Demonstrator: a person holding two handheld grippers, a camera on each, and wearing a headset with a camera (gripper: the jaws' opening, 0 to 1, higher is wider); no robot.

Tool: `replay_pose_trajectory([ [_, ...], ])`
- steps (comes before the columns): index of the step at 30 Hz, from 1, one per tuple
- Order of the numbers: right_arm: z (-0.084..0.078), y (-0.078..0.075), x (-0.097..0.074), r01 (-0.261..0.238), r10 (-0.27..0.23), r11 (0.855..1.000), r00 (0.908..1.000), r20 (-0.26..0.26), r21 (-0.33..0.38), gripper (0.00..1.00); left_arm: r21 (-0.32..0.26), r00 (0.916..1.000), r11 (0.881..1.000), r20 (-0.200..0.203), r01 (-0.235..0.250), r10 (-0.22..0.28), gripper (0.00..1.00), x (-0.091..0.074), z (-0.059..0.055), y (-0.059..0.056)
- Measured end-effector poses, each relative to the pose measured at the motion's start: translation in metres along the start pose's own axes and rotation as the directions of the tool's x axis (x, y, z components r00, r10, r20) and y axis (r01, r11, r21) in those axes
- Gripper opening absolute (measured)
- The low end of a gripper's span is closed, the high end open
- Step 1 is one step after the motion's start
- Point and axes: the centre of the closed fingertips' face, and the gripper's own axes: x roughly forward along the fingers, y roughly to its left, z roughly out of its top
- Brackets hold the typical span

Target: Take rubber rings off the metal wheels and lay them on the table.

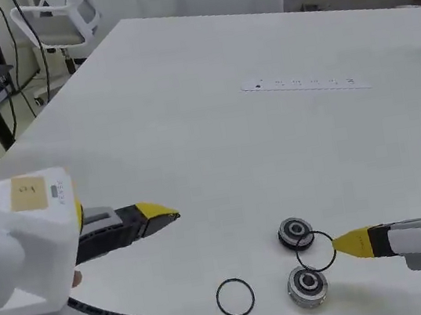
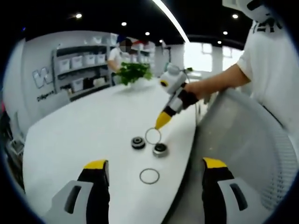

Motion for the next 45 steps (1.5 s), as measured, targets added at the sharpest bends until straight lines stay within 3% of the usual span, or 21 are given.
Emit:
replay_pose_trajectory([
  [7, 0.007, 0.001, -0.003, -0.004, 0.004, 1.000, 0.9995, 0.030, 0.005, 0.00, -0.038, 0.9997, 0.999, -0.018, -0.019, 0.018, 0.85, -0.001, -0.008, 0.002],
  [15, 0.015, 0.006, -0.007, -0.017, 0.016, 1.000, 0.9976, 0.068, 0.012, 0.00, -0.024, 0.9980, 0.999, -0.060, -0.024, 0.023, 0.87, 0.000, -0.016, 0.001],
  [20, 0.026, 0.012, -0.011, -0.032, 0.030, 0.999, 0.9936, 0.109, 0.018, 0.00, -0.055, 0.9985, 0.998, -0.053, -0.014, 0.011, 0.86, 0.001, -0.017, -0.001],
  [28, 0.042, 0.021, -0.016, -0.062, 0.055, 0.997, 0.9849, 0.164, 0.038, 0.00, -0.044, 0.9978, 0.999, -0.066, -0.003, 0.000, 0.85, 0.002, -0.019, -0.003],
  [32, 0.050, 0.038, -0.015, -0.072, 0.081, 0.995, 0.9851, 0.152, -0.064, 0.00, -0.039, 0.9976, 0.999, -0.069, 0.006, -0.009, 0.85, 0.002, -0.019, -0.005],
  [35, 0.054, 0.056, -0.011, -0.096, 0.115, 0.984, 0.9847, 0.130, -0.149, 0.00, -0.037, 0.9975, 0.999, -0.070, 0.010, -0.013, 0.85, 0.003, -0.019, -0.005],
  [37, 0.054, 0.061, -0.006, -0.086, 0.105, 0.977, 0.9904, 0.090, -0.193, 0.00, -0.039, 0.9976, 0.999, -0.068, 0.011, -0.014, 0.85, 0.003, -0.019, -0.005],
  [45, 0.053, 0.082, 0.022, -0.136, 0.141, 0.950, 0.9900, -0.002, -0.280, 0.00, -0.038, 0.9978, 0.999, -0.067, 0.001, -0.004, 0.84, 0.002, -0.020, -0.003],
])
